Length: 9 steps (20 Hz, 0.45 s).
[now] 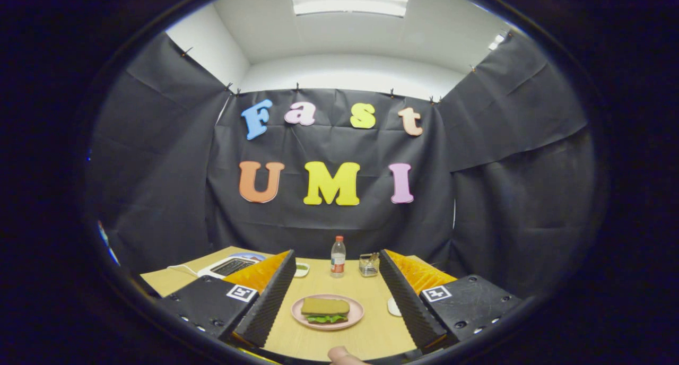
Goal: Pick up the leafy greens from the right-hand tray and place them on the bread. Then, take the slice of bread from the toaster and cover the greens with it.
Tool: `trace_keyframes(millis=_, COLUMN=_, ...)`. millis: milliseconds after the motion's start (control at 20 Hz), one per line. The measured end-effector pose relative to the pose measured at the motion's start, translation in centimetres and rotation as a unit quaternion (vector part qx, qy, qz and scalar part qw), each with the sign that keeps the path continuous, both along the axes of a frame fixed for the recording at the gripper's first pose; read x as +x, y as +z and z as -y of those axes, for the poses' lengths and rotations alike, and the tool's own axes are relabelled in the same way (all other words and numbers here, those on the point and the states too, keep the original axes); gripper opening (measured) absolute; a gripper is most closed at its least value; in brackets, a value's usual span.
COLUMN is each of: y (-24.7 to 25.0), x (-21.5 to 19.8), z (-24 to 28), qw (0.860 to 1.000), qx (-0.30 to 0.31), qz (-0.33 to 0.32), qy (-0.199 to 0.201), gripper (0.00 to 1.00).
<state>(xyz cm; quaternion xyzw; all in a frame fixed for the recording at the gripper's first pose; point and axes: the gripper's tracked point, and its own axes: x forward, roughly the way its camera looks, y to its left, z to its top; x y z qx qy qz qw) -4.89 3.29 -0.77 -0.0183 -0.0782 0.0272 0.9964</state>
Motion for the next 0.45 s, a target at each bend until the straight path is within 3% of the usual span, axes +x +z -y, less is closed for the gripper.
trace_keyframes(millis=450, y=-0.27, x=0.87, z=0.13, qw=1.0, qx=-0.003, qz=-0.009, qy=-0.003, gripper=0.97)
